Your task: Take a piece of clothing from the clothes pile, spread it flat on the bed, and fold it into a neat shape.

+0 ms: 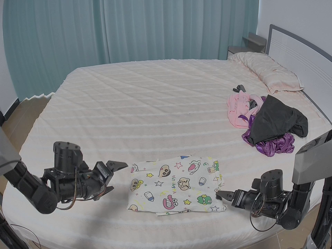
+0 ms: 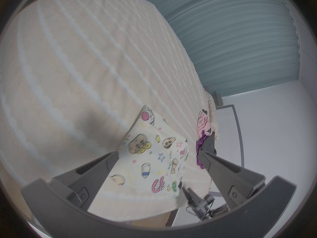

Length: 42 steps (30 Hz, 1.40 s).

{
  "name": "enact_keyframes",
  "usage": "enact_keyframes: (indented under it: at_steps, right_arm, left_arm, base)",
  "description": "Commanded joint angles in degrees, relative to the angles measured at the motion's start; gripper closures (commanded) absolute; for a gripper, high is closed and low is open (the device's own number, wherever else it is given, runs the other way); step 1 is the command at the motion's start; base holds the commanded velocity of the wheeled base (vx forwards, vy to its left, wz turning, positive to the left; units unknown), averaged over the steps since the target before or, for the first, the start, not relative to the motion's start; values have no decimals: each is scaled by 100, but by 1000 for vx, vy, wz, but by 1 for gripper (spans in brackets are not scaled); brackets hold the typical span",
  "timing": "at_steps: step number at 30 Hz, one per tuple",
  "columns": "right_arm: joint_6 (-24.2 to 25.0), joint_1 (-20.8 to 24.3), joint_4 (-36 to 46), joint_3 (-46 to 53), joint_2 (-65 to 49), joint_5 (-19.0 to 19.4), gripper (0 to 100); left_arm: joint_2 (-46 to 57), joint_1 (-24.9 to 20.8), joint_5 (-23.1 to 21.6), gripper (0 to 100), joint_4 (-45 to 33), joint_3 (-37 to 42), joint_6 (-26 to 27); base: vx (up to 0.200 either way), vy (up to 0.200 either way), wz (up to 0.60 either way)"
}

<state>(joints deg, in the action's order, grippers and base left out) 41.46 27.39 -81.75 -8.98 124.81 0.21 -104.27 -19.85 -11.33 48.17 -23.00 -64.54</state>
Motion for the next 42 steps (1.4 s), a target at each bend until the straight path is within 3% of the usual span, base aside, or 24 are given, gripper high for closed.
enact_keyframes:
  at_steps: [1,8,19,34,42]
  right_arm:
    - [108,-23,-236,213,70,14,0]
    - [143,-23,-623,424,132,41,0]
    - [161,-15,-720,538,184,50,0]
    - [372,21,-755,582,193,58,0]
    - [380,12,-755,573,202,58,0]
  left_arm:
    - [-735,-72,43,0,-1406,-1874,-50]
    - [-1746,-151,69,0,-1942,-3035,-50]
    - [-2107,-485,131,0,-1934,-3166,-15]
    - [-2370,-450,139,0,-1986,-3764,-6]
    - [-2722,-248,552,0,-2206,-4318,240]
  base:
    - [0,0,0]
    - [0,0,0]
    - [0,0,0]
    - [0,0,0]
    - [0,0,0]
